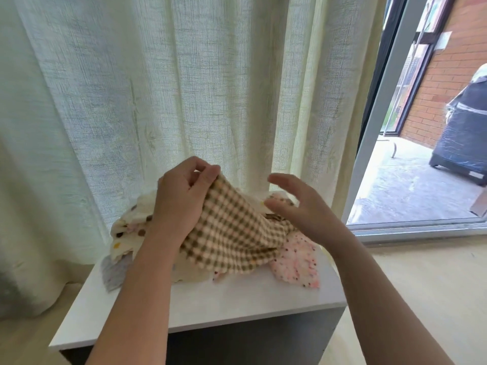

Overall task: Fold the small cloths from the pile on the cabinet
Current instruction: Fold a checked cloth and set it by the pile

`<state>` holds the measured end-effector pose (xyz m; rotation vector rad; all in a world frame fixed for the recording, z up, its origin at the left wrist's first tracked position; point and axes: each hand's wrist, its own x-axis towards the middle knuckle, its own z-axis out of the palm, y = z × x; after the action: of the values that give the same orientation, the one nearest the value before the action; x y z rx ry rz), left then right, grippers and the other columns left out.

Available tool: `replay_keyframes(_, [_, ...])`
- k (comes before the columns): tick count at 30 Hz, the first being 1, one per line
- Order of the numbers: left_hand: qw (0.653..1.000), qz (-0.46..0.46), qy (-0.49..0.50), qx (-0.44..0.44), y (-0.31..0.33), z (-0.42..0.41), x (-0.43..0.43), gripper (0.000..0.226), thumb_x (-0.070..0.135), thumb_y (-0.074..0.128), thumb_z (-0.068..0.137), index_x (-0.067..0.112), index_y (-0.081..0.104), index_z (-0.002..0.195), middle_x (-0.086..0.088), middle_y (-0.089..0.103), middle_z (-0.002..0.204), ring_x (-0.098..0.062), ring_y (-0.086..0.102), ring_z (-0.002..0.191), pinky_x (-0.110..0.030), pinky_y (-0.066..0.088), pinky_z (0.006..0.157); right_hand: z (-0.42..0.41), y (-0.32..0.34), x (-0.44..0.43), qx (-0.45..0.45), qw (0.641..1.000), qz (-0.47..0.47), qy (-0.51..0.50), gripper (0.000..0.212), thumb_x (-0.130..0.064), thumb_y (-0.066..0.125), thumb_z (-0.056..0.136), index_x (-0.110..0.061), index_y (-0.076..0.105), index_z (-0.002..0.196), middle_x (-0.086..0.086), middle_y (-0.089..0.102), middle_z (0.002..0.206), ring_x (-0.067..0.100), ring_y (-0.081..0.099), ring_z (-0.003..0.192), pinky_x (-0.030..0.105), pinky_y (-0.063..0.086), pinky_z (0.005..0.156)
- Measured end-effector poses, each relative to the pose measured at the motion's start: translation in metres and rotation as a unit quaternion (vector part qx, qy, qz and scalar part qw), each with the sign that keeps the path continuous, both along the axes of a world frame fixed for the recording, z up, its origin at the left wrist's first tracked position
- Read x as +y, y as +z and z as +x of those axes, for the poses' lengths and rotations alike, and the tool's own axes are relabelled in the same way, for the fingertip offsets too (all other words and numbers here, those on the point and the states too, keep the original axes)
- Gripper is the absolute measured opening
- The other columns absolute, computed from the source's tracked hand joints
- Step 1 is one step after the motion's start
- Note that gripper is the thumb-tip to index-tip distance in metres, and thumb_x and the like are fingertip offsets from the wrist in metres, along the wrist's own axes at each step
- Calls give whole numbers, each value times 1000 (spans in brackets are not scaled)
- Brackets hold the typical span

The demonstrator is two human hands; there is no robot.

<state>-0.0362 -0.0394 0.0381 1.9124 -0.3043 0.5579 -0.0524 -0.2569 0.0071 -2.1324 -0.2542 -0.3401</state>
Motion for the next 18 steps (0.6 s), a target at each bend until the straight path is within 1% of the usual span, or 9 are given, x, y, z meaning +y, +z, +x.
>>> replay_keyframes(2, [1000, 0, -29, -2, 4, -5, -8, 15, 37, 61, 91, 28, 65, 80, 16, 69, 69, 4, 63, 67, -5, 43, 62, 0, -1, 13, 20, 998, -7, 61, 53, -46, 71, 83, -34, 55, 132, -23, 58, 131, -5, 50, 124, 28, 37, 106])
replay_keyframes(4, [998, -15, -56, 8, 7, -9, -11, 8, 34, 62, 91, 28, 66, 89, 10, 72, 71, -4, 65, 65, -13, 50, 61, 0, -3, 21, 40, 993, 34, 110, 30, -33, 70, 87, -24, 67, 116, -14, 70, 113, 2, 62, 110, 31, 47, 99])
replay_keyframes(6, [994, -38, -87, 53, 10, -12, -10, 9, 30, 59, 95, 33, 65, 100, 2, 72, 71, -12, 66, 63, -21, 54, 59, -1, -4, 27, 40, 988, 96, 110, 8, -18, 66, 92, -18, 69, 98, -7, 73, 94, 10, 68, 92, 33, 53, 88])
replay_keyframes(8, [981, -98, -129, 108, 14, -14, -8, 19, 20, 53, 98, 32, 68, 100, 1, 68, 71, -10, 63, 60, -21, 53, 55, 1, -3, 28, -1, 995, 83, 53, 9, -25, 66, 91, -24, 67, 100, -11, 71, 97, 6, 66, 94, 33, 52, 89])
replay_keyframes(10, [956, -183, -179, 141, 20, -14, -4, 30, 6, 45, 99, 19, 72, 93, -1, 69, 75, -11, 64, 62, -22, 53, 55, 1, 0, 26, -61, 997, 46, -7, 21, -32, 70, 87, -31, 63, 106, -15, 67, 101, 0, 62, 96, 27, 49, 87])
replay_keyframes(12, [931, -234, -238, 150, 24, -15, 1, 38, -6, 36, 96, 9, 70, 97, -7, 73, 85, -19, 70, 72, -27, 57, 61, -3, 9, 27, -93, 989, 115, 3, 17, -20, 69, 87, -26, 66, 103, -5, 68, 90, 8, 63, 87, 29, 52, 77])
replay_keyframes(13, [931, -232, -248, 139, 26, -16, 2, 39, -10, 36, 95, 8, 69, 103, -9, 74, 90, -23, 72, 78, -28, 58, 65, -7, 15, 27, -97, 981, 167, 21, 14, -14, 66, 89, -23, 67, 100, 4, 68, 87, 12, 63, 83, 33, 52, 75])
replay_keyframes(15, [962, -172, -195, 80, 27, -18, 3, 35, -12, 49, 91, 13, 69, 106, -5, 76, 91, -19, 73, 83, -24, 58, 72, -13, 26, 26, -98, 964, 240, 58, 16, -17, 55, 91, -21, 69, 96, 4, 69, 87, 16, 63, 83, 33, 51, 76])
replay_keyframes(18, [992, -112, -50, -11, 27, -23, -2, 21, 5, 71, 83, 26, 71, 86, 6, 73, 72, -9, 70, 68, -21, 54, 69, -19, 32, 22, -58, 955, 254, 141, 28, -27, 54, 86, -26, 66, 111, -2, 71, 104, 18, 65, 99, 37, 51, 87])
